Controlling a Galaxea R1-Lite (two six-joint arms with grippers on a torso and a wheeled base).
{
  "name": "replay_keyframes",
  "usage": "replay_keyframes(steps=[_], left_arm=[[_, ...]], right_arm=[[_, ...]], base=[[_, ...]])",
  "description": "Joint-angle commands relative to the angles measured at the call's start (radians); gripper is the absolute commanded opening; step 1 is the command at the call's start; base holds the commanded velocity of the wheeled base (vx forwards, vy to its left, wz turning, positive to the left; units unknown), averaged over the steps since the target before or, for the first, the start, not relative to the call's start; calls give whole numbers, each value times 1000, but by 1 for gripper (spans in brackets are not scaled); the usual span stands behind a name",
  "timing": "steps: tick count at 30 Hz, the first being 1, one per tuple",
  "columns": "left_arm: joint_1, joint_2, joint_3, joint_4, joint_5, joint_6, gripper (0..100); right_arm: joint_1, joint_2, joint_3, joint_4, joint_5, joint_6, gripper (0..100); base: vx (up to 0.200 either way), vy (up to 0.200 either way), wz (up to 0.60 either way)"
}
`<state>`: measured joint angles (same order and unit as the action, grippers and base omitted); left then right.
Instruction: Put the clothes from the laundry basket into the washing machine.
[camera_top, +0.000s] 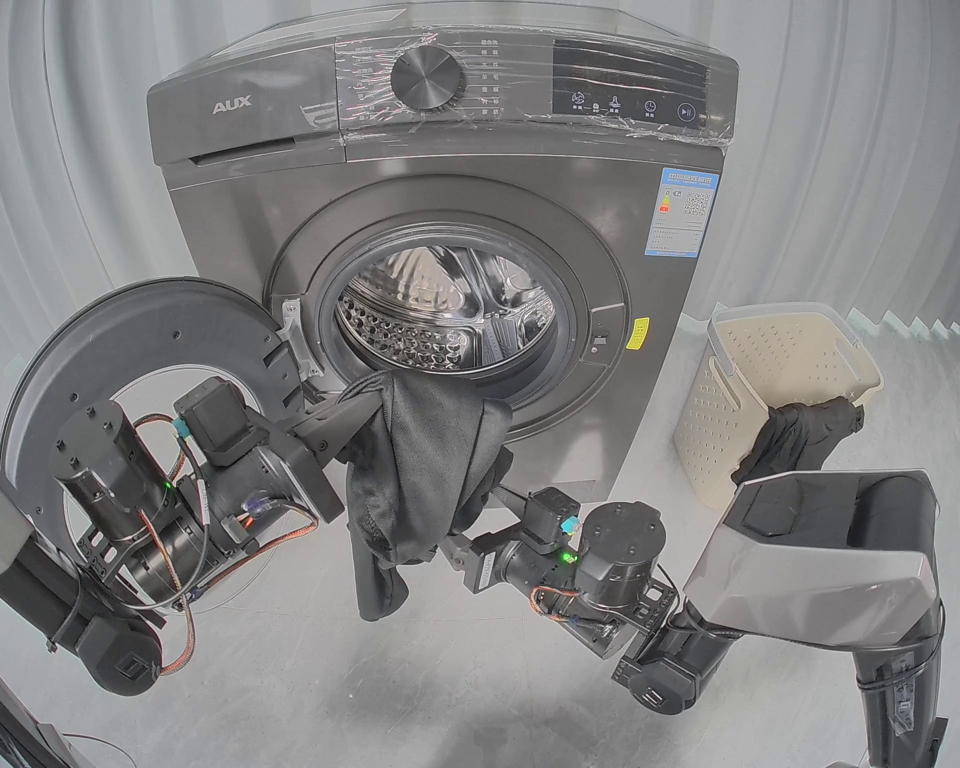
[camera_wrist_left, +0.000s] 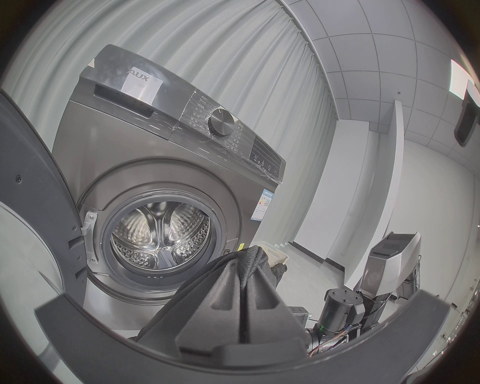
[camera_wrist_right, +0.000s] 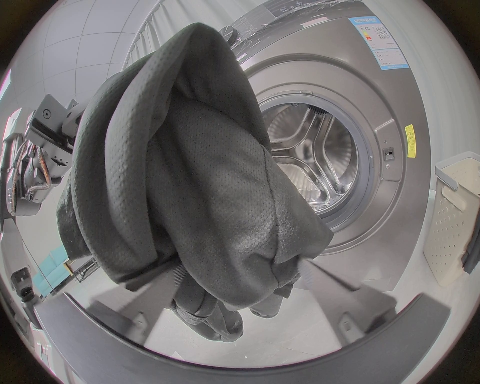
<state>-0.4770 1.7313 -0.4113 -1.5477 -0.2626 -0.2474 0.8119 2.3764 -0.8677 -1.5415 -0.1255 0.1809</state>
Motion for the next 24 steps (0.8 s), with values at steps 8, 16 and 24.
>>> replay_keyframes(steps=[8,16,24], left_arm=[[5,2,2,0,0,-1,0],[12,8,8,0,-1,0,0],[12,10,39,0,-4,2,0]], right_arm=[[1,-77,70,1,-2,-1,0],[-16,-290,245,21,3,-4,0],[-14,-410,371,3,7,-1,0]], base=[[0,0,0],[0,0,0],[0,0,0]])
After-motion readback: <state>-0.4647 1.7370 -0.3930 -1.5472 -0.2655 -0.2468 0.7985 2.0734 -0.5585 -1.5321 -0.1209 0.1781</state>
